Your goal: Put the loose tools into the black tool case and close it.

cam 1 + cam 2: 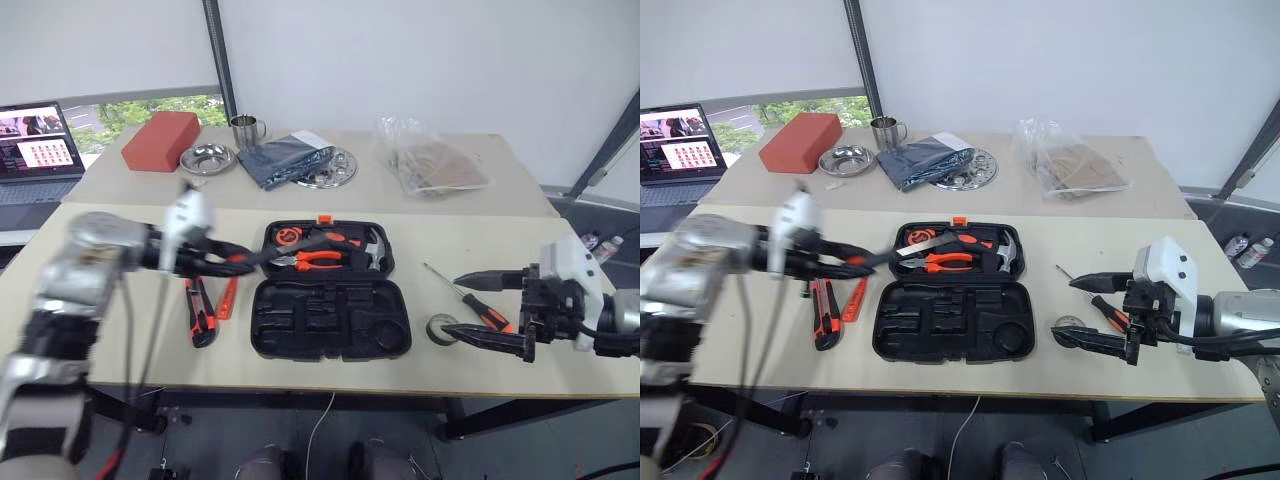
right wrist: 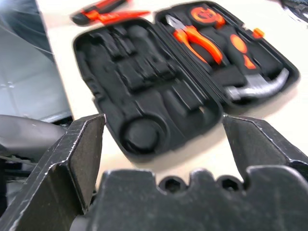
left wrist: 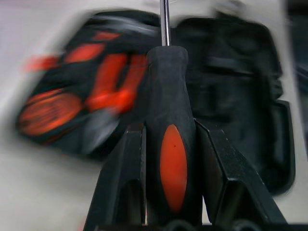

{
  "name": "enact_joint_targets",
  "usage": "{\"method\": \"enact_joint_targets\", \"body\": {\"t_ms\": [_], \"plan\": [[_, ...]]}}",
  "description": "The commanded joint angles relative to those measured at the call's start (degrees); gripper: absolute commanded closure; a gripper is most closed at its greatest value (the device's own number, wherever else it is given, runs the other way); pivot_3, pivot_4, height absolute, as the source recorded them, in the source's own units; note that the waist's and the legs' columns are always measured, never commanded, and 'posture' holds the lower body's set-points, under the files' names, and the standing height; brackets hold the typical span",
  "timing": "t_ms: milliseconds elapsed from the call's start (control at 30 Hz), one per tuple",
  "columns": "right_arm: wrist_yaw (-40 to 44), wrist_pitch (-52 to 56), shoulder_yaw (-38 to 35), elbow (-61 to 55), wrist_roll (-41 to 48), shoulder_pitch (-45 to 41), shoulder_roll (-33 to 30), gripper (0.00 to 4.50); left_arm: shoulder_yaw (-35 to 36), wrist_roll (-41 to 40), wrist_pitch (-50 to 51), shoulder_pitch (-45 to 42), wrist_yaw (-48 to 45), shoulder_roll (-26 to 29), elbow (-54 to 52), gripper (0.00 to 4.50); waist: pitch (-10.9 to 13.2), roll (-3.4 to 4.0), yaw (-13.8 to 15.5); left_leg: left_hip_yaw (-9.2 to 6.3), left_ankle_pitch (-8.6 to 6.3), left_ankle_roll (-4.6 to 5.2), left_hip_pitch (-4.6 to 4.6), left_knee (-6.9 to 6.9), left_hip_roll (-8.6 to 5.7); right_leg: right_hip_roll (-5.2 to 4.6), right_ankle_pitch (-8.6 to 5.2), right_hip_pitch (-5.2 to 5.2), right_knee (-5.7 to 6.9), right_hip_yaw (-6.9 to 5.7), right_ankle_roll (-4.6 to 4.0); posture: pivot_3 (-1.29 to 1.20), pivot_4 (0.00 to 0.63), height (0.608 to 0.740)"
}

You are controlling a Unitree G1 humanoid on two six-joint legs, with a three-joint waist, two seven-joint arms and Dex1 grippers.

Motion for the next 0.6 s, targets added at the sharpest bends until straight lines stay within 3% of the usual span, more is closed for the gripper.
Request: {"method": "enact_joint_targets", "body": {"t_ms": [33,233,500,567,600], "plan": [[-1.77,-1.19,-1.98,-0.98,-0.56,-0.14,0.41,0.00,-3.55,5.69,-7.82,-4.55,-2.05,-1.46,6.43,3.54,0.03,-0.06,-0.64,-0.01,0.00,0.00,-0.03,0.04,0.07,0.14,0.02,-0.02,-0.01,0.07,-0.04,0.00,0.150,0.736],[-4.35,-0.52,-4.24,-4.39,0.12,3.05,2.29,0.00,-6.74,11.53,-16.42,-9.30,-1.48,-6.99,19.03,3.54,0.03,-0.06,-0.41,-0.13,0.03,-0.05,-0.05,0.02,0.12,0.24,0.09,-0.07,0.00,0.15,-0.19,0.00,0.150,0.736],[-6.33,-0.40,-5.21,-5.44,0.72,4.14,3.30,0.00,-5.89,12.68,-18.67,-9.89,-3.47,-8.49,22.11,3.54,0.03,-0.06,-0.05,-0.48,-0.01,0.03,-0.43,0.34,0.11,0.15,0.09,-0.12,-0.03,-0.16,-0.19,0.00,0.150,0.736],[-6.68,-0.40,-4.91,-5.44,1.01,3.78,3.38,0.00,-5.28,12.27,-17.56,-9.93,-3.13,-8.75,21.98,2.54,0.03,-0.06,0.01,-0.52,-0.01,0.04,-0.45,0.37,0.11,0.15,0.09,-0.11,-0.02,-0.20,-0.18,0.00,0.150,0.736],[-6.80,-0.39,-4.81,-5.48,1.21,3.65,3.41,0.00,-4.98,11.85,-16.77,-9.95,-3.25,-8.84,21.65,2.46,0.03,-0.06,0.06,-0.54,-0.01,0.04,-0.46,0.39,0.11,0.15,0.09,-0.11,-0.02,-0.20,-0.18,0.00,0.150,0.736]]}}
